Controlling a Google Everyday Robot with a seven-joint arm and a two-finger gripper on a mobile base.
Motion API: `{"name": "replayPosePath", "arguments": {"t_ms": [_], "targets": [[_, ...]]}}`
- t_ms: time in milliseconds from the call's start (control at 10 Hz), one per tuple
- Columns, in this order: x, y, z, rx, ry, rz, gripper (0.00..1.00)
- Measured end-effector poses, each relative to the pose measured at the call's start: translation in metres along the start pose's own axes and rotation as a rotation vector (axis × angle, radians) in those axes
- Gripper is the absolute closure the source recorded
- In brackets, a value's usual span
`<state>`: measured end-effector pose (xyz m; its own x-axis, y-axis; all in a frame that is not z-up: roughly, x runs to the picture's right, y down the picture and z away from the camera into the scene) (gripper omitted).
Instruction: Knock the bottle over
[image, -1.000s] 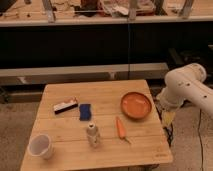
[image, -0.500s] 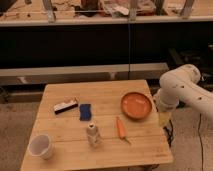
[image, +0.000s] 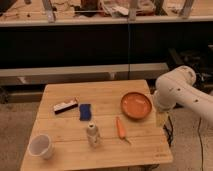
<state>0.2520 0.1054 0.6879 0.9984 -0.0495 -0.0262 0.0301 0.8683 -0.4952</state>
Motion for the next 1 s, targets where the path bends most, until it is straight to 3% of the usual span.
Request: {"name": "replayPosePath", "arguments": {"t_ms": [1000], "targets": [[-0.033,0.001,0.006,0.079,0.012,-0.12,0.2]]}}
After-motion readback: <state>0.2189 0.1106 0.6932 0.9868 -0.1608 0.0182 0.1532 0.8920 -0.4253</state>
